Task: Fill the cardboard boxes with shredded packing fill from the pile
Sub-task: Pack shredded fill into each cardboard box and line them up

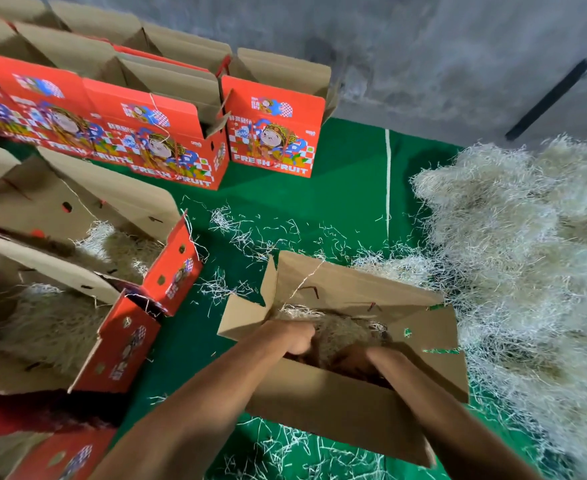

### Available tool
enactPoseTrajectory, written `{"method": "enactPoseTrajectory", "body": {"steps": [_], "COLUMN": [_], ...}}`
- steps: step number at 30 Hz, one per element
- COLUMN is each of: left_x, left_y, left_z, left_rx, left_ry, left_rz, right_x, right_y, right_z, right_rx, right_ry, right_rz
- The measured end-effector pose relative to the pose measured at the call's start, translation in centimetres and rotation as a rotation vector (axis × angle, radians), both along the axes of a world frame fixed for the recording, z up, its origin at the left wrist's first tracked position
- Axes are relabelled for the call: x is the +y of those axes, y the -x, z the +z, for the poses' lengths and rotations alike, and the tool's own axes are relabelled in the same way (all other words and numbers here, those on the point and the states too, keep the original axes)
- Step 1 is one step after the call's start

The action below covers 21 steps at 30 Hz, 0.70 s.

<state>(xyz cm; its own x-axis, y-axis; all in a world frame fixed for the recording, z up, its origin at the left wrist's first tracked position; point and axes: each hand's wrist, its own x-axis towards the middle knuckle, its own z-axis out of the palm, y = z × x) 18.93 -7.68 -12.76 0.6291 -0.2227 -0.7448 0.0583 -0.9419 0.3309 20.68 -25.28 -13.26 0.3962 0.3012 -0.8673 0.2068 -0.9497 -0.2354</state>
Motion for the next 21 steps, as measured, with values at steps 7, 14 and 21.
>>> {"method": "enactPoseTrajectory", "body": {"steps": [7,14,21], "left_x": [-0.3,-0.2,0.4], "left_y": [0.3,0.8,-0.2], "left_z": [0.1,0.9,0.1], "left_rx": [0.0,-0.015,-0.247], "left_ry": [-0.253,-0.279,-0.152], "left_rz": [-0.135,-0.133,0.012], "right_x": [-2.4,-1.1,-1.3], "right_y": [-1.0,-0.3,-0.6], "right_z": [1.6,0.1,0.5], "right_rx": [-0.198,-0.169,-0.463], "right_ry": [-0.041,0.123,0.017], "right_rz": [-0.092,0.175,0.013]}}
